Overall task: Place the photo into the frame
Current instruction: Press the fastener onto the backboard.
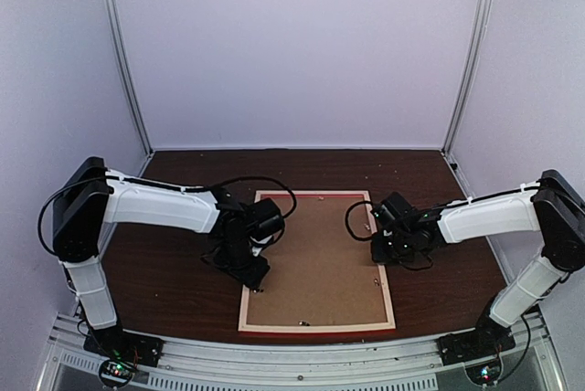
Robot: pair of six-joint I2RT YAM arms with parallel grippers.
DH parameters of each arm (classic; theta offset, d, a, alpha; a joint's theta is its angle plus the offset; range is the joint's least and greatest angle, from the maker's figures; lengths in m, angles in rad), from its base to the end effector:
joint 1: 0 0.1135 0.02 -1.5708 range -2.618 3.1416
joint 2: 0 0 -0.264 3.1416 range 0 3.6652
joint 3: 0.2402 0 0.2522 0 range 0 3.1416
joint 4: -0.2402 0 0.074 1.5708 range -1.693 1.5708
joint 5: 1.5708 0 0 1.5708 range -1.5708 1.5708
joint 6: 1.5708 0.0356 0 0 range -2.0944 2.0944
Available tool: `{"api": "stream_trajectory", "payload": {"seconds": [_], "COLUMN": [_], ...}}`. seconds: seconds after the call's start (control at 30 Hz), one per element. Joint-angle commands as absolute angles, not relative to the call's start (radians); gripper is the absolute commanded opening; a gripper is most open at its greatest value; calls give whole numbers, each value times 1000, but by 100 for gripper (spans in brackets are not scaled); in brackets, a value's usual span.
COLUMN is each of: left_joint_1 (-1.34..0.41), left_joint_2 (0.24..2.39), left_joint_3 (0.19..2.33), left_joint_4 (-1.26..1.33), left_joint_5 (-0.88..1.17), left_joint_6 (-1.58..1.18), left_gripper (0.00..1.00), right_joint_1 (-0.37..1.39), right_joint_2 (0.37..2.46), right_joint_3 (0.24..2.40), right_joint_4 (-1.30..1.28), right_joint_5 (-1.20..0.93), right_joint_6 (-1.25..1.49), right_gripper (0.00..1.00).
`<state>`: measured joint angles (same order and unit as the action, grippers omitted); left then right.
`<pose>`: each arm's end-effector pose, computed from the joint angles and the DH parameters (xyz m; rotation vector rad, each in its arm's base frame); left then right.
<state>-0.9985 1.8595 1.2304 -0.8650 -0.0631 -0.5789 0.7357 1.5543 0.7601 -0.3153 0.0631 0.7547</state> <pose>0.1844 -0.2820 0.1617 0.6301 2.9768 -0.0152 0.2083 0.1855 0.1467 0.0463 2.7362 0.3723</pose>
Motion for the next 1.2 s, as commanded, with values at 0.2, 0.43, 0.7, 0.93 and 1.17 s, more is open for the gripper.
{"api": "stream_trajectory", "payload": {"seconds": [0.2, 0.43, 0.7, 0.93, 1.17], "left_joint_1": [-1014, -1014, -1018, -1019, -1018], "left_joint_2": [1848, 1848, 1848, 1857, 1867], "left_joint_3": [1222, 1211, 1213, 1235, 1242], "left_joint_4": [-857, -847, -809, -804, -794], "left_joint_5": [-15, 0, 52, 25, 32], "left_joint_6": [-583, -581, -575, -556, -535], "left_gripper": [68, 71, 76, 76, 76], "right_joint_1": [748, 748, 749, 750, 750], "right_joint_2": [1592, 1593, 1599, 1600, 1601], "right_joint_3": [722, 713, 718, 716, 721], "right_joint_4": [-311, -302, -303, -302, -307], "right_joint_5": [30, 29, 28, 28, 29], "right_joint_6": [771, 776, 773, 775, 771], "right_gripper": [0, 0, 0, 0, 0]}}
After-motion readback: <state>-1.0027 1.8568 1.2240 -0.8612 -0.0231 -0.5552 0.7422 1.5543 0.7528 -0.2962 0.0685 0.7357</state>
